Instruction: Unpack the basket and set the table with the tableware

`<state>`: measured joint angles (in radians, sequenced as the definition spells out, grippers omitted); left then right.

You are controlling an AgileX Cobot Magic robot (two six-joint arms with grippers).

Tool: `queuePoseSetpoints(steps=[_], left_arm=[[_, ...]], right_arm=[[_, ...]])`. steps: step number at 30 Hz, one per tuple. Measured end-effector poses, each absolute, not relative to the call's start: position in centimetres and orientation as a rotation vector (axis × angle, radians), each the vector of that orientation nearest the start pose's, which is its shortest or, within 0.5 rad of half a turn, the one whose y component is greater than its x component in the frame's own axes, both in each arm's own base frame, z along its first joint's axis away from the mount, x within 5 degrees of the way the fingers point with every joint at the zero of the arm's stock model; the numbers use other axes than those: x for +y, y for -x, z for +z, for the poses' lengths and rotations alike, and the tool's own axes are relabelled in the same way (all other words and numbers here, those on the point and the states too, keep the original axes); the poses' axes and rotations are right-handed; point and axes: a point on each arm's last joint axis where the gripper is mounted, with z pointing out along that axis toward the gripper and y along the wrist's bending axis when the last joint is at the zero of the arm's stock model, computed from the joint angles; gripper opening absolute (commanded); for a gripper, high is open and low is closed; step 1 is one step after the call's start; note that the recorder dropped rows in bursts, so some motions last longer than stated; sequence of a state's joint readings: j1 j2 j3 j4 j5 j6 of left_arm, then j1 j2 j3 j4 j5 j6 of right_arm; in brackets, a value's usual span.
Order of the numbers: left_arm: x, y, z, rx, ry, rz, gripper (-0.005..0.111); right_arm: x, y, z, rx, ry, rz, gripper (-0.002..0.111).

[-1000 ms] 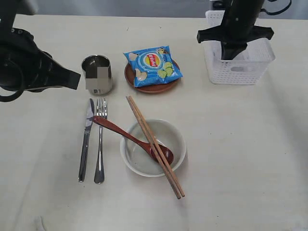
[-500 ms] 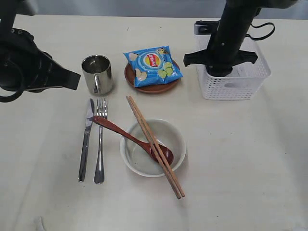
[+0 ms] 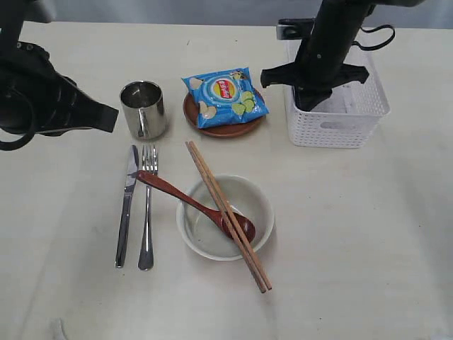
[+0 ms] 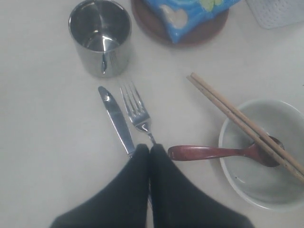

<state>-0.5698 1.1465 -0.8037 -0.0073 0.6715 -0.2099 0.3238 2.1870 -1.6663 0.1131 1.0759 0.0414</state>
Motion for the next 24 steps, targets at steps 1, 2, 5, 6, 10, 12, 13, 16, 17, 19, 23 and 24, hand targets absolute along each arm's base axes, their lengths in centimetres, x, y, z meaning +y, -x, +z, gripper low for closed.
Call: queuePoseSetpoints(steps=[1, 2, 5, 6, 10, 12, 13, 16, 17, 19, 23, 24], left_arm=[[-12.0, -18.6, 28.1, 2.489, -0.447, -0.328, 0.000], [-12.0, -18.6, 28.1, 2.489, -0.447, -0.328, 0.000], [-12.0, -18.6, 28.1, 2.489, -0.447, -0.328, 0.000], [-12.0, -18.6, 28.1, 2.489, -0.447, -0.328, 0.000], [-12.0, -18.6, 28.1, 2.489, -0.447, -0.328, 0.000], [-11.9, -18.7, 28.1, 2.483, -0.460, -0.308, 0.000], [-11.8, -18.8, 28.1, 2.472, -0.481, -0.276, 0.000], [-11.4, -18.8, 28.4, 2.444, -0.504, -0.231, 0.000], [-11.3, -18.7, 28.7, 2.426, -0.494, -0.228, 0.000], [-10.9, -18.4, 30.1, 2.333, -0.441, -0.255, 0.000], [-8.7, -15.9, 35.6, 1.946, -0.321, -0.343, 0.000], [-8.0, -15.2, 36.4, 1.893, -0.302, -0.323, 0.000]], right_arm=[[14.8, -41.3, 16.0, 3.070, 0.360, 0.173, 0.000], [14.8, -41.4, 16.4, 3.065, 0.363, 0.171, 0.000], [14.5, -41.7, 18.6, 3.024, 0.371, 0.100, 0.000], [14.2, -41.8, 19.7, 3.000, 0.364, 0.073, 0.000], [13.1, -41.3, 24.7, 2.860, 0.353, 0.048, 0.000], [12.6, -40.4, 27.7, 2.748, 0.366, 0.041, 0.000], [12.1, -39.0, 29.9, 2.623, 0.385, 0.052, 0.000], [11.0, -34.4, 32.1, 2.335, 0.436, 0.112, 0.000], [10.4, -31.9, 32.9, 2.216, 0.438, 0.147, 0.000], [8.6, -25.7, 33.8, 1.953, 0.381, 0.197, 0.000], [6.8, -16.9, 37.5, 1.605, 0.381, 0.236, 0.000], [6.5, -15.8, 38.6, 1.543, 0.375, 0.247, 0.000]])
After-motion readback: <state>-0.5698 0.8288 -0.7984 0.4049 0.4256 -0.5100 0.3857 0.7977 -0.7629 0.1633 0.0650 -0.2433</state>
